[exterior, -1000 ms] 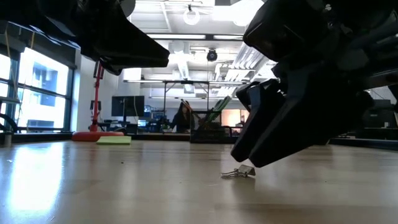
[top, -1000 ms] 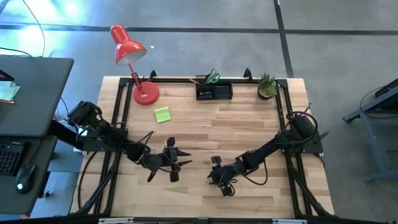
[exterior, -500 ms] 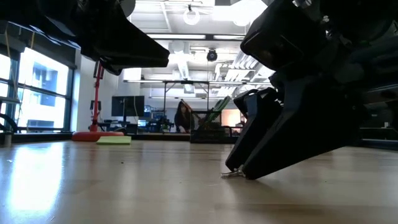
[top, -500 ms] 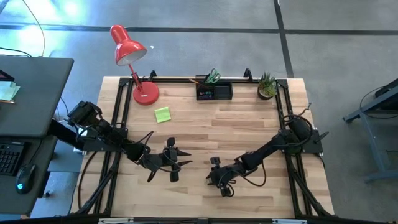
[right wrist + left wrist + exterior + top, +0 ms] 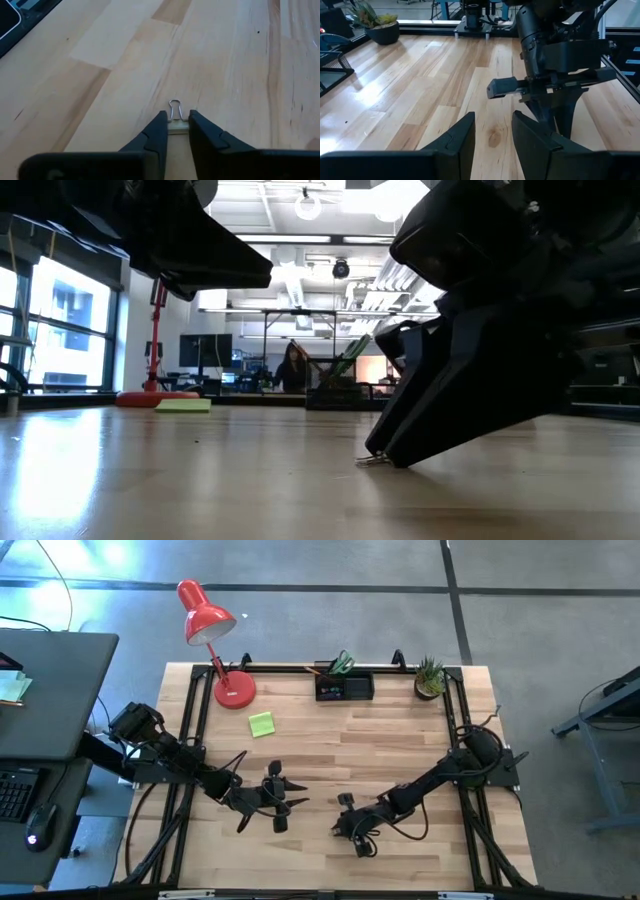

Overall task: Pick and place office supplies into organizer
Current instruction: Put the green binder clip into the desk organizer

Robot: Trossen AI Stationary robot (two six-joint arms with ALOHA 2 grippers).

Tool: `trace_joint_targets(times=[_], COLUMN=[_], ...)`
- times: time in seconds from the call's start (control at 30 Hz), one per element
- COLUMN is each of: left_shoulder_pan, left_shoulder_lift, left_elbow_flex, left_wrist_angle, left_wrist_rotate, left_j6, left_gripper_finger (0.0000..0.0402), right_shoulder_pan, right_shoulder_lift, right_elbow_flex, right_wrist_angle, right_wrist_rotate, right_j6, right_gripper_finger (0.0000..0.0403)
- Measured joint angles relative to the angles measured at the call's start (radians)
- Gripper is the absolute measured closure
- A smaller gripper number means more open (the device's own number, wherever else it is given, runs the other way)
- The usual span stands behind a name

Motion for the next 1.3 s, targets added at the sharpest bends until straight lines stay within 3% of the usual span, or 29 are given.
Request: trace_joint_targets(times=[0.17,0.5,0.67,0.83,1.13,1.3], left_shoulder_pan=[0.0,0.0,0.0,0.0,0.0,0.0], left_shoulder_lift=[0.0,0.0,0.0,0.0,0.0,0.0], left_elbow_flex=[0.0,0.0,0.0,0.0,0.0,0.0], left_wrist_angle=[0.0,-0.005,-0.01,-0.011,-0.021,-0.021], left_wrist_rotate=[0.0,0.0,0.0,0.0,0.0,0.0], left_j6=[0.0,0.003,0.003,0.002,0.003,0.031], left_gripper_finger=[0.0289,0.0289,0.0289,0.0289,0.0289,0.0289], right_shoulder_pan=[-0.007,-0.104,-0.217,-0.406,-0.828,-0.987], right_shoulder_lift=[-0.02,-0.157,-0.244,-0.285,-0.284,-0.276], right_elbow_flex=[-0.002,-0.005,-0.004,-0.004,-0.003,-0.003], right_wrist_angle=[-0.017,-0.159,-0.26,-0.228,-0.122,-0.097], right_wrist_rotate=[0.0,0.075,0.108,0.126,-0.107,-0.228], right_j6=[-0.039,-0.167,-0.281,-0.411,-0.494,-0.513], right_gripper_finger=[0.0364,0.0345,0.0356,0.0348,0.034,0.0344])
